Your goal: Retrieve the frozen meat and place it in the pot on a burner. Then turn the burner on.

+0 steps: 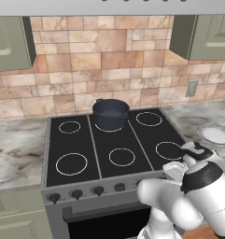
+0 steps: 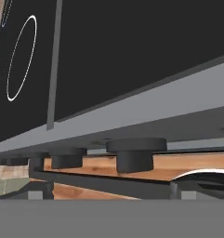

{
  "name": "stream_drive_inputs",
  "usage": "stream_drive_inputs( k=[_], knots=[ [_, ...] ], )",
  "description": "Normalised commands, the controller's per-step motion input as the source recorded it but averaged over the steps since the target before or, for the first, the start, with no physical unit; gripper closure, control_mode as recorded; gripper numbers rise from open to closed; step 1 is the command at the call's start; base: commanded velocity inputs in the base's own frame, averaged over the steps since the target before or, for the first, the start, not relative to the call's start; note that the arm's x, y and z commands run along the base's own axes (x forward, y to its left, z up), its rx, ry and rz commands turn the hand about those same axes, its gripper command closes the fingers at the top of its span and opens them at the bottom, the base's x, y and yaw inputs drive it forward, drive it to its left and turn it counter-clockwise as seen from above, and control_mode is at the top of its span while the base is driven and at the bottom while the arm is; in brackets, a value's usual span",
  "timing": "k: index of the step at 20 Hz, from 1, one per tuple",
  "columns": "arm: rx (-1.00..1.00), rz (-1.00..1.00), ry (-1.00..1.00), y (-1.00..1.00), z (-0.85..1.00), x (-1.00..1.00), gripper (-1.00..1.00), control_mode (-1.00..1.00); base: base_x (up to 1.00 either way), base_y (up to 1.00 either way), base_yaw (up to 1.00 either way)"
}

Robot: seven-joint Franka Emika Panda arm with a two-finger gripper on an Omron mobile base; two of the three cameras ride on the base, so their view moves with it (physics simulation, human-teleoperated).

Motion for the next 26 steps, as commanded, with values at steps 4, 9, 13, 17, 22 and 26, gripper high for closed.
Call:
stream_drive_inputs(
  k=[4, 9, 13, 17, 22, 26],
  knots=[
    [0.00, 0.00, -0.04, 0.35, -0.01, -0.01, -1.00, -1.00, 0.00, 0.00, 0.00],
    [0.01, 0.02, -0.15, 0.42, 0.00, 0.00, -1.00, -1.00, 0.00, 0.00, 0.00],
    [0.00, 0.00, -0.14, 0.36, -0.08, 0.00, -1.00, -1.00, 0.00, 0.00, 0.00],
    [0.00, 0.00, 0.00, 0.44, -0.10, 0.00, -1.00, -1.00, 0.00, 0.00, 0.00],
    [0.02, 0.05, -0.01, 0.51, 0.00, 0.00, -1.00, -1.00, 0.00, 0.00, 0.00],
    [0.04, 0.11, 0.00, 0.64, -0.02, 0.00, -1.00, -1.00, 0.00, 0.00, 0.00]
  ],
)
